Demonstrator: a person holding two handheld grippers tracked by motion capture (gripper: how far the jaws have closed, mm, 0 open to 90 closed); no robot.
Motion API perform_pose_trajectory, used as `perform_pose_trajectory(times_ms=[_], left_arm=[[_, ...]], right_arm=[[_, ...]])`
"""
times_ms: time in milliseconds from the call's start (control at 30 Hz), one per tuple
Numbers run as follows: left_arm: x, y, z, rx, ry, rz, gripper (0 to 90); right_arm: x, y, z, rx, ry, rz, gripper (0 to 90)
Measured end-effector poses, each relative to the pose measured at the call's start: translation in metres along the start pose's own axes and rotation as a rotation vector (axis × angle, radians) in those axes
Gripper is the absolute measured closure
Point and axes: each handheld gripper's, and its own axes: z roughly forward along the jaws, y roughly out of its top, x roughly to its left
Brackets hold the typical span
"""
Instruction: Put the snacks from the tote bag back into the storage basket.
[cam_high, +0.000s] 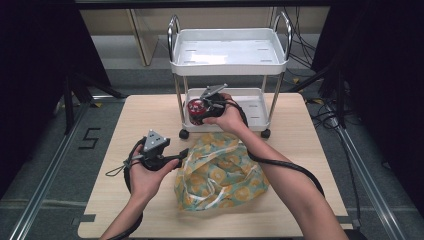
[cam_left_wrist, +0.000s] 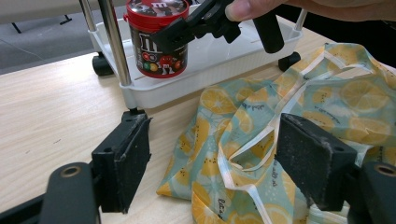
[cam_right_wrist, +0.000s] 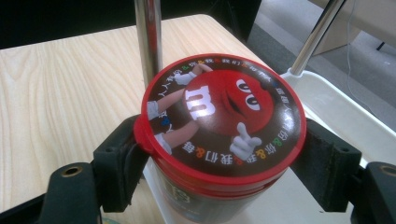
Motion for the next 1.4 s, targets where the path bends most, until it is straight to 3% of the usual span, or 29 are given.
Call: perform_pose_trajectory(times_ms=[33, 67, 500, 800, 1267, 1400], left_arm=[[0.000, 0.000, 0.000, 0.000, 0.000, 0.000, 25.3], [0.000, 0.000, 0.000, 0.000, -0.001, 0.000, 25.3], [0.000, 0.000, 0.000, 0.001, -0.001, -0.002, 25.3], [0.000, 0.000, 0.000, -0.001, -0.004, -0.002, 25.3], [0.000, 0.000, 0.000, 0.001, -0.001, 0.009, 25.2], [0.000, 0.000, 0.001, 0.001, -0.001, 0.009, 25.2]], right_arm=[[0.000, 0.000, 0.000, 0.000, 0.000, 0.000, 25.6], [-0.001, 0.000, -0.001, 0.014, -0.033, -0.021, 25.6], [0.000, -0.002, 0.003, 0.013, -0.022, -0.004, 25.6], [-0.001, -0.004, 0.008, 0.014, -0.037, -0.020, 25.6], [0.000, -0.007, 0.014, 0.025, -0.013, -0.014, 25.6], [0.000, -0.008, 0.015, 0.036, -0.025, -0.021, 25.6]])
